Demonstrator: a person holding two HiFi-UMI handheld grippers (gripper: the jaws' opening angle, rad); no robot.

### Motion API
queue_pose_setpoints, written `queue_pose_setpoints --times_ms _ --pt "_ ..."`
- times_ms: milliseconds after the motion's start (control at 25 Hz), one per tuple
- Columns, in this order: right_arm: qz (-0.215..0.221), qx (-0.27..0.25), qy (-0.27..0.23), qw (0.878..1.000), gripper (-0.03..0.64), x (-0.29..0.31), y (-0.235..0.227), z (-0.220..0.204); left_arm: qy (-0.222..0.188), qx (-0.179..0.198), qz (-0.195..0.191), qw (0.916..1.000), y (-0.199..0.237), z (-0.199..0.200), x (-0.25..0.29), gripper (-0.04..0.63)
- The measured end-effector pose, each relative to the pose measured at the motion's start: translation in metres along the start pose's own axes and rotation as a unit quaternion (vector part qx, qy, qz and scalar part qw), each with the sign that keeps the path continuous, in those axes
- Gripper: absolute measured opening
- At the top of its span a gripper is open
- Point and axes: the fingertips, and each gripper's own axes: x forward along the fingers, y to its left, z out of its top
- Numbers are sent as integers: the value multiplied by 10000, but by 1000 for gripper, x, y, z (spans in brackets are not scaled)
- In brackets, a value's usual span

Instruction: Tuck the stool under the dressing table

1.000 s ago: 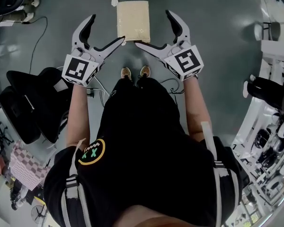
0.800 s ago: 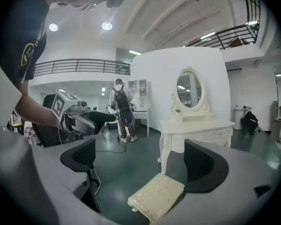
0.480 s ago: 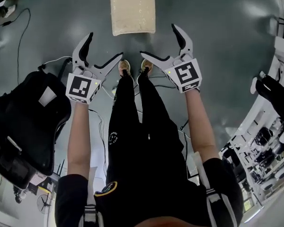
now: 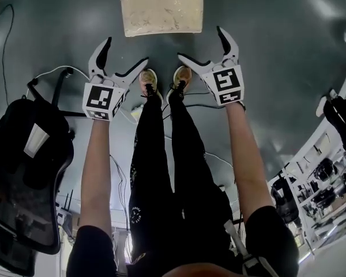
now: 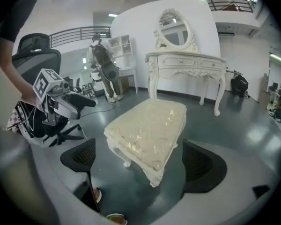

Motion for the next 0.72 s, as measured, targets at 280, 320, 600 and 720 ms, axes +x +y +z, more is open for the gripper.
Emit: queue_pose_setpoints --times_ms 280,320,600,720 --pt "-201 -54 567 9982 572 67 -31 -76 833 79 185 9963 39 -110 63 482" --pt "-171 -119 674 9975 566 75 -31 -83 954 148 103 9953 39 -120 72 482" --pt "-172 -251 999 9945 518 109 -42 -103 1185 117 202 9927 56 -141 112 482" --pt "-191 -472 1070 9929 465 115 -42 -102 1304 188 241 9910 53 -133 120 480"
